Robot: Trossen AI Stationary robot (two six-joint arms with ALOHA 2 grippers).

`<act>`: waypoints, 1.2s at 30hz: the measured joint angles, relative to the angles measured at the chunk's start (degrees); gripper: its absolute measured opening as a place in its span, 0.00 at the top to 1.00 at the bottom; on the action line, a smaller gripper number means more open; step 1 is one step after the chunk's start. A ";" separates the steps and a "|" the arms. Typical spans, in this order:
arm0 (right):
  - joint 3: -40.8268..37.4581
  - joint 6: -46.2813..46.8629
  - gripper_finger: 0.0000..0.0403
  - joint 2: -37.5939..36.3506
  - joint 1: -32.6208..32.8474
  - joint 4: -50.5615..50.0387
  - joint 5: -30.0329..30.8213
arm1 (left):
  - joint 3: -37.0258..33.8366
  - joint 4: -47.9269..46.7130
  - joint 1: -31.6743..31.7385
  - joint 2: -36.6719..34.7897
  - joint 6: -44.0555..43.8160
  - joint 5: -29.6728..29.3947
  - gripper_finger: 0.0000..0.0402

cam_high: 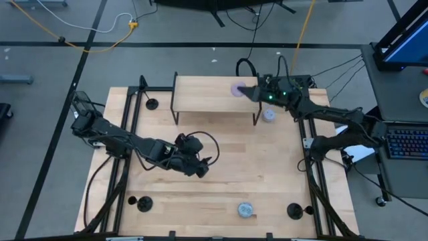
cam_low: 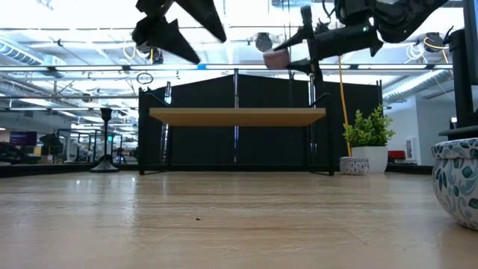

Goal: Pick & Place candle stick holders
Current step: Put the pink patterned scented candle on the shelf

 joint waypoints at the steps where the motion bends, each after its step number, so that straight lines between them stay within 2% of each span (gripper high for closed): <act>1: 0.00 0.05 0.56 0.27 -0.61 0.41 0.10 | 0.00 1.23 0.07 0.00 0.58 -0.18 0.12; 6: 0.17 1.08 0.56 2.06 -1.08 5.90 0.21 | -1.21 6.58 0.47 0.00 3.47 -0.99 0.12; 13: 6.10 -1.73 0.56 4.99 -1.68 4.84 2.52 | -7.27 15.66 1.54 0.04 2.16 1.04 0.13; 16: 10.14 -3.15 0.56 6.22 -1.30 2.76 6.95 | -9.76 19.50 1.52 0.07 1.13 1.76 0.13; 20: 14.29 -3.19 0.56 9.79 1.71 2.45 15.91 | -12.42 23.11 1.52 0.07 0.14 2.33 0.13; 26: 16.50 -4.76 0.56 15.26 4.87 2.04 26.76 | -13.54 23.26 1.51 0.07 -0.61 2.39 0.12; 32: 16.57 -4.45 0.56 16.30 4.96 -6.23 32.70 | -13.64 21.67 0.57 0.07 -1.21 2.49 0.13; 36: 16.60 -4.43 0.56 16.25 5.29 -5.67 32.82 | -13.64 19.73 0.55 0.07 -2.00 2.56 0.13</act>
